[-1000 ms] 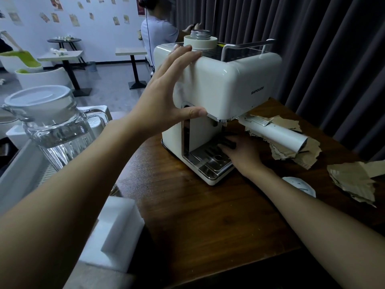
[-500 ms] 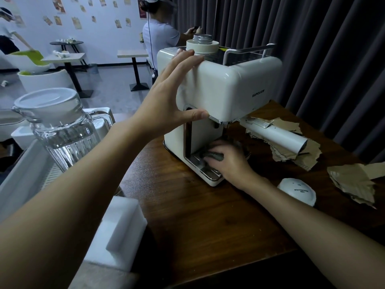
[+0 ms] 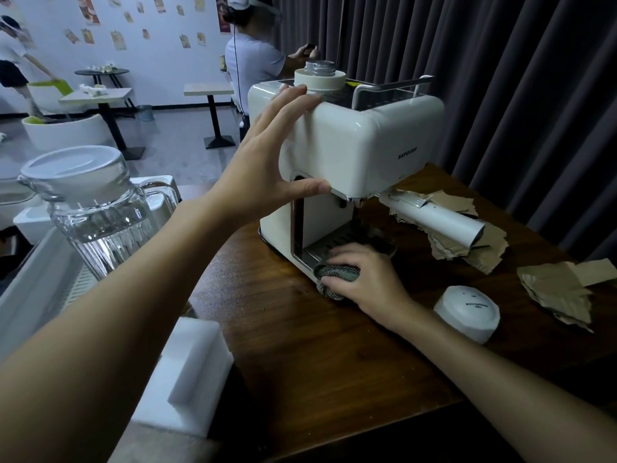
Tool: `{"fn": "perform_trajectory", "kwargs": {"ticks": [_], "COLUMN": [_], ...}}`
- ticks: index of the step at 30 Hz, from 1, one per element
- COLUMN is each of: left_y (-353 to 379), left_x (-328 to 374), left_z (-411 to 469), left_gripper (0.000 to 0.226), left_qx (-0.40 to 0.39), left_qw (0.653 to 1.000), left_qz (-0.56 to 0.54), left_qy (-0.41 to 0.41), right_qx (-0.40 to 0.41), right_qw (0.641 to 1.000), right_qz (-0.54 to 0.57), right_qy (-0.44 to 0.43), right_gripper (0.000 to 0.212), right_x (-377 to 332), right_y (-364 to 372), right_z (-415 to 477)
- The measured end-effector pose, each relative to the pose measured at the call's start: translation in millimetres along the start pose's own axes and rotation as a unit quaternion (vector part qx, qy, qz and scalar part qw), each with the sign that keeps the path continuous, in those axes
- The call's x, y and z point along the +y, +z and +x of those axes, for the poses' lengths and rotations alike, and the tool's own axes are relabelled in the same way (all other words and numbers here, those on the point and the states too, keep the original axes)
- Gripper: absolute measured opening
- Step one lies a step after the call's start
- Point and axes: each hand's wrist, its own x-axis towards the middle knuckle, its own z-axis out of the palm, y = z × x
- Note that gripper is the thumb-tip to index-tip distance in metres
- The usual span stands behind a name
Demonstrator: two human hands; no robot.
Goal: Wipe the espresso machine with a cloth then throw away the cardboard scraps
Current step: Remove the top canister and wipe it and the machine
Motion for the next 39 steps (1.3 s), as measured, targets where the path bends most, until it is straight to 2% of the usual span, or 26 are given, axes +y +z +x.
{"fn": "perform_trajectory", "kwargs": {"ticks": [3, 9, 11, 15, 16, 19, 21, 23, 26, 30, 32, 35, 37, 39], "left_y": [-0.4, -1.5, -1.4, -0.4, -0.3, 0.1, -0.2, -0.7, -1.3, -1.2, -0.6, -0.3, -0.6, -0.8], "left_x": [0.2, 1.8, 1.7, 1.2, 0.9, 1.2, 1.5, 1.9, 2.9, 2.3, 2.0, 1.2, 1.4, 2.5], "left_z": [-0.3, -0.7, -0.5, -0.3, -0.3, -0.2, -0.6, -0.9, -1.2, -0.8, -0.9, -1.3, -1.5, -1.5], "left_gripper": [0.096, 0.096, 0.096, 0.096, 0.096, 0.096, 0.096, 0.096, 0.096, 0.096, 0.096, 0.096, 0.096, 0.096], "left_qx": [-0.003, -0.008, -0.006, -0.004, -0.004, -0.005, -0.007, -0.009, -0.01, -0.01, -0.009, -0.006, -0.006, -0.007], "left_qw": [1.0, 1.0, 1.0, 1.0, 1.0, 1.0, 1.0, 1.0, 1.0, 1.0, 1.0, 1.0, 1.0, 1.0], "left_qz": [0.001, 0.001, -0.001, 0.003, 0.003, 0.001, 0.001, 0.003, 0.004, 0.003, 0.001, 0.001, 0.003, 0.003], "left_qy": [-0.004, -0.012, -0.01, -0.004, -0.004, -0.008, -0.01, -0.014, -0.02, -0.019, -0.018, -0.015, -0.014, -0.017], "right_qx": [0.004, 0.066, 0.075, 0.035, 0.021, 0.024, 0.019, 0.019, 0.041, 0.056, 0.046, 0.02, 0.015, 0.006], "right_qw": [1.0, 0.983, 0.98, 0.994, 0.997, 0.999, 1.0, 0.999, 0.99, 0.984, 0.988, 0.999, 1.0, 1.0], "right_qz": [0.006, 0.037, 0.026, 0.046, 0.039, -0.023, -0.006, 0.01, -0.027, -0.075, -0.059, -0.011, -0.007, -0.001], "right_qy": [0.007, 0.167, 0.185, 0.089, 0.057, -0.004, -0.003, 0.034, 0.134, 0.152, 0.138, 0.048, 0.004, 0.002], "right_gripper": [0.033, 0.038, 0.04, 0.016, 0.017, 0.038, 0.034, 0.022, 0.035, 0.034, 0.03, 0.026, 0.03, 0.033], "right_x": [4.1, 42.8, 45.3, 25.8, 20.6, 16.1, 18.3, 26.7, 42.2, 43.6, 31.7, 10.6, 6.8, 11.5], "right_y": [-3.7, -29.3, -32.6, -12.8, -6.2, 3.1, -1.5, -8.3, -16.9, -11.0, -0.3, 19.1, 24.4, 20.3], "right_z": [1.5, 27.5, 29.3, 11.6, 5.8, 0.1, 6.1, 18.5, 42.3, 59.2, 57.9, 43.3, 36.4, 36.3]}}
